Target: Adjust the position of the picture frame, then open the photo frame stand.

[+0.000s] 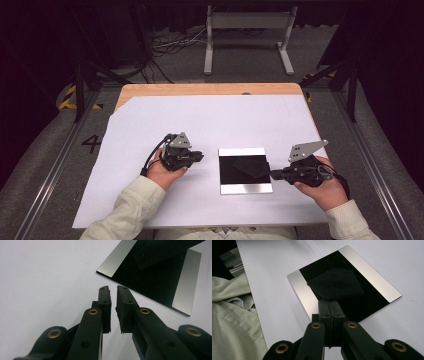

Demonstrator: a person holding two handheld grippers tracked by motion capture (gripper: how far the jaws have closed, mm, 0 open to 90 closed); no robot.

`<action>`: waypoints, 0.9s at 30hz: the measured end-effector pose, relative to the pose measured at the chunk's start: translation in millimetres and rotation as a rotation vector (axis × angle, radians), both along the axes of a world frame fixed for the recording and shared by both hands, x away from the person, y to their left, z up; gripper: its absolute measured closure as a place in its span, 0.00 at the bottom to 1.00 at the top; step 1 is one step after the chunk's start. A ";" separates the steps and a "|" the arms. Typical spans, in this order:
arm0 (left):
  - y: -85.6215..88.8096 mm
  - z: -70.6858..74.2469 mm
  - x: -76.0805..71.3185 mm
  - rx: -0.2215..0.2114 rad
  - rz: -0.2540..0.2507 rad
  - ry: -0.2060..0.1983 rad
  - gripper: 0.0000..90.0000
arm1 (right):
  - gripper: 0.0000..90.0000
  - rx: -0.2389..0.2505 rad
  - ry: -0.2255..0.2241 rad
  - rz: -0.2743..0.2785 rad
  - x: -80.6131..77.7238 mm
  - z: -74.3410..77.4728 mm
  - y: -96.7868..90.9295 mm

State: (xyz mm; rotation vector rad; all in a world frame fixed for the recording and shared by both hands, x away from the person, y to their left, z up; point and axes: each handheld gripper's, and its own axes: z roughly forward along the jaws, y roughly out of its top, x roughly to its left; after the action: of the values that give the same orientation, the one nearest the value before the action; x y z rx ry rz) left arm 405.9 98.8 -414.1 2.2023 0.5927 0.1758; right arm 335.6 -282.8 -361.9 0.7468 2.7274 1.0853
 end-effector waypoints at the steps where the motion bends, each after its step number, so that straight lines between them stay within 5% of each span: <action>1: 0.3 0.1 0.2 0.002 0.000 -0.001 0.91 | 1.00 -0.004 0.001 0.001 0.1 -0.1 -0.1; 11: 1.6 0.6 -0.5 0.000 0.008 -0.002 0.90 | 0.94 -0.032 0.030 0.014 -2.0 5.1 -6.0; 27: 3.3 -1.2 -0.1 0.005 0.021 -0.003 0.87 | 0.71 0.063 0.046 -0.075 0.4 22.7 -10.7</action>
State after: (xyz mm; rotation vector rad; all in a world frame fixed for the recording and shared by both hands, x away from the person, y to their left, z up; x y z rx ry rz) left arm 405.8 102.0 -415.4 2.2010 0.6150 0.1917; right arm 336.0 -293.5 -339.2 0.8861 2.6903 1.1564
